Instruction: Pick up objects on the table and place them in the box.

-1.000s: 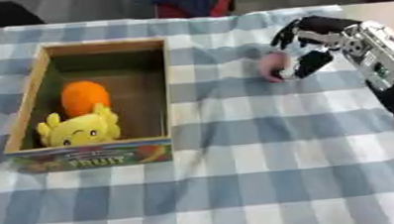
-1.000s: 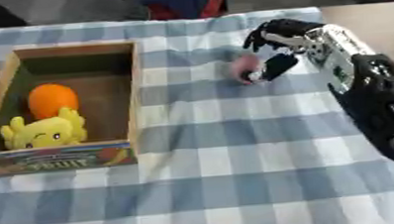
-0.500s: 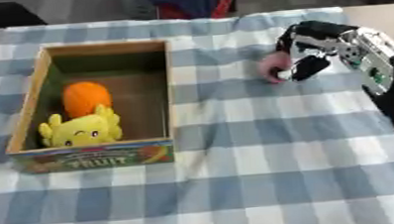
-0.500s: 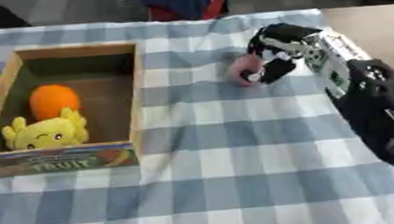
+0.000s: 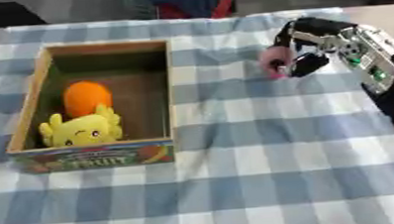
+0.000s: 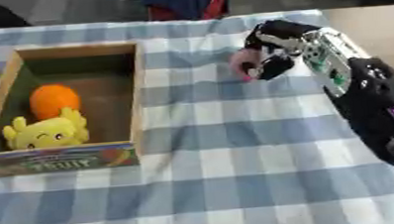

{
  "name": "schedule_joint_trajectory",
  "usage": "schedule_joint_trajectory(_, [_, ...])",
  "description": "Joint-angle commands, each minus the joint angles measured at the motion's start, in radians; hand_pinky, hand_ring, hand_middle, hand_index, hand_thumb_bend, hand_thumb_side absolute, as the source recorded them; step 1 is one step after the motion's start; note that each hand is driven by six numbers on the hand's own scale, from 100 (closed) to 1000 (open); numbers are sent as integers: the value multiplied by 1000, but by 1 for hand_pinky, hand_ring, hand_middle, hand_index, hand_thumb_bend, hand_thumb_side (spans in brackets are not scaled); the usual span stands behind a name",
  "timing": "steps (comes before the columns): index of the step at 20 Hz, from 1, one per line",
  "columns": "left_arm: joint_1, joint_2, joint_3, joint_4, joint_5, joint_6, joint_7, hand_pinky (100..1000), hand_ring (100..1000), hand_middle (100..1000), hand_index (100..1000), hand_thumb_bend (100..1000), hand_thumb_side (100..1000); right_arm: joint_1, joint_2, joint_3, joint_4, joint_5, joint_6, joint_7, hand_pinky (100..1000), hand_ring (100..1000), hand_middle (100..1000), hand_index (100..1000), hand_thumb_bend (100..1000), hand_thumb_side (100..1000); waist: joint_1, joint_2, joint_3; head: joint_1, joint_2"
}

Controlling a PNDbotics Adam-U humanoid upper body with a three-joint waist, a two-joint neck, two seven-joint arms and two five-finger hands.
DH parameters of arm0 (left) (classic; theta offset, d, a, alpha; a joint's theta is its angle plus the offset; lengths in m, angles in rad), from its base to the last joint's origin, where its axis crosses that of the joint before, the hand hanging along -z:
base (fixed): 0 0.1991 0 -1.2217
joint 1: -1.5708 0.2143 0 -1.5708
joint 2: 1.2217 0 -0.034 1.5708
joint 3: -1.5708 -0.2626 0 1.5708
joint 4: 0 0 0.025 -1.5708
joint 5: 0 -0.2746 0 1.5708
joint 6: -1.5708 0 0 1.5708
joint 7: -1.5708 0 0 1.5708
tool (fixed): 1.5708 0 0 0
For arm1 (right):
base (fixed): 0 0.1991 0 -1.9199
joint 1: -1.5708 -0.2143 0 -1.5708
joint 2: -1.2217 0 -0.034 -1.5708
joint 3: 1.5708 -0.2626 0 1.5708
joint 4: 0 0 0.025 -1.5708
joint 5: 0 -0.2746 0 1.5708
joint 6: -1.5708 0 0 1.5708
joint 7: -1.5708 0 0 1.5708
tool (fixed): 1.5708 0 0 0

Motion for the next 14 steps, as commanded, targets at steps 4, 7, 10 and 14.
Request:
schedule_joint_trajectory(4, [-13, 21, 9, -20, 0, 1, 1, 267, 626, 582, 789, 120, 761, -31, -47, -7, -106, -97, 25, 30, 570, 691, 510, 674, 100, 183, 0, -27, -1, 2, -8])
schedule_joint_trajectory(7, [-13, 21, 10, -20, 0, 1, 1, 267, 626, 582, 787, 120, 759, -40, -50, -6, -140, -122, 31, 28, 569, 689, 516, 682, 100, 175, 0, -26, 0, 2, -8])
schedule_joint_trajectory(10, [-14, 22, 10, -20, 0, -1, 2, 267, 627, 582, 787, 120, 758, -63, -44, 1, -180, -149, 35, 24, 567, 682, 519, 688, 100, 169, 1, -26, -1, -1, -5])
schedule_joint_trajectory(14, [-13, 24, 9, -20, 0, -1, 2, 267, 627, 582, 787, 120, 758, -112, -10, 19, -238, -191, 49, 26, 562, 668, 506, 678, 100, 177, 3, -27, -1, -12, 2])
